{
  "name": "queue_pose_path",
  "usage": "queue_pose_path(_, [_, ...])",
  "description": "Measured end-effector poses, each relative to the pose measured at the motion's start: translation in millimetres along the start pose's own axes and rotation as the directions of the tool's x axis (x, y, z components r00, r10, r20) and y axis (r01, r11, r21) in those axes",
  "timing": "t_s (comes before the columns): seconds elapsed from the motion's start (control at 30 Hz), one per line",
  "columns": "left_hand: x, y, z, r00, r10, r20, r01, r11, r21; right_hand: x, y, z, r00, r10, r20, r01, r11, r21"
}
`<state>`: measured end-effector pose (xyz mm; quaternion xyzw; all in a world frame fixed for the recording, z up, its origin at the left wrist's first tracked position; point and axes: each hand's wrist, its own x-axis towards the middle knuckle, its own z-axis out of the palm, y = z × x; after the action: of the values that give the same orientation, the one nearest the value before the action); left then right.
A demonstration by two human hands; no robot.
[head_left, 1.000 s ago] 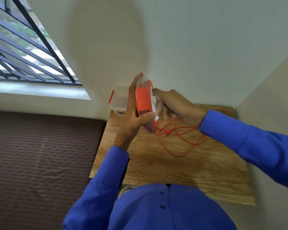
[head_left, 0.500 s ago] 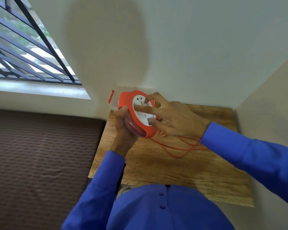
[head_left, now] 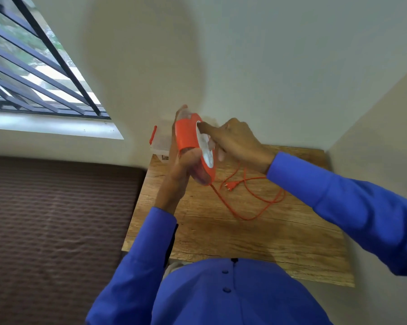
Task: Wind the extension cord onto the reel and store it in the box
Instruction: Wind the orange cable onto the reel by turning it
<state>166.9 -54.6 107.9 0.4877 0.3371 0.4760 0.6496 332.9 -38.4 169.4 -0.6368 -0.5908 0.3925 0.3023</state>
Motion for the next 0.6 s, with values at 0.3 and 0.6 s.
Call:
queue_pose_path(0.3, [-6,-1,-3,0.997,0.070,0.026,-0.070,0.997,0.030,-9,8,4,0.991,-0.104,-0.082,0.087,0.980,-0.180])
queue_pose_path(0.6, [-5,13,4,1.000,0.029,0.008,-0.027,0.978,-0.207,-27,37,-11,0.703,-0.656,0.275,0.667,0.473,-0.576])
